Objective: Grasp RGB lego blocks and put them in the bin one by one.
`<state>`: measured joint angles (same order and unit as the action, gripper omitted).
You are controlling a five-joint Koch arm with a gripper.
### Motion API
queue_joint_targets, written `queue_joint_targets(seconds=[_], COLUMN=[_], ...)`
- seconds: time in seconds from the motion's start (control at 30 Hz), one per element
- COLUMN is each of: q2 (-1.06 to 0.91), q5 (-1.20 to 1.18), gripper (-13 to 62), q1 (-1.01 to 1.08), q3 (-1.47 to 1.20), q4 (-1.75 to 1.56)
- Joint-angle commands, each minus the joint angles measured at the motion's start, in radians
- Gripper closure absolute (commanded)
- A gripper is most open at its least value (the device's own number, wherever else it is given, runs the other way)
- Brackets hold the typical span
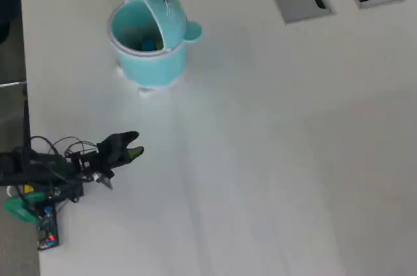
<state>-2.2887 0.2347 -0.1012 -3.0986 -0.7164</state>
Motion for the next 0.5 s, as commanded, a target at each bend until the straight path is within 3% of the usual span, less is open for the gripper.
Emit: queue_joint_targets(seconds=[0.0,0.47], q2=[-0.057,-0.055], q5=[-0.040,-0.066], gripper=[16.1,14.7], q1=[0.005,0.021], q3=[-0.072,-0.072], q4=[-0.135,0.176])
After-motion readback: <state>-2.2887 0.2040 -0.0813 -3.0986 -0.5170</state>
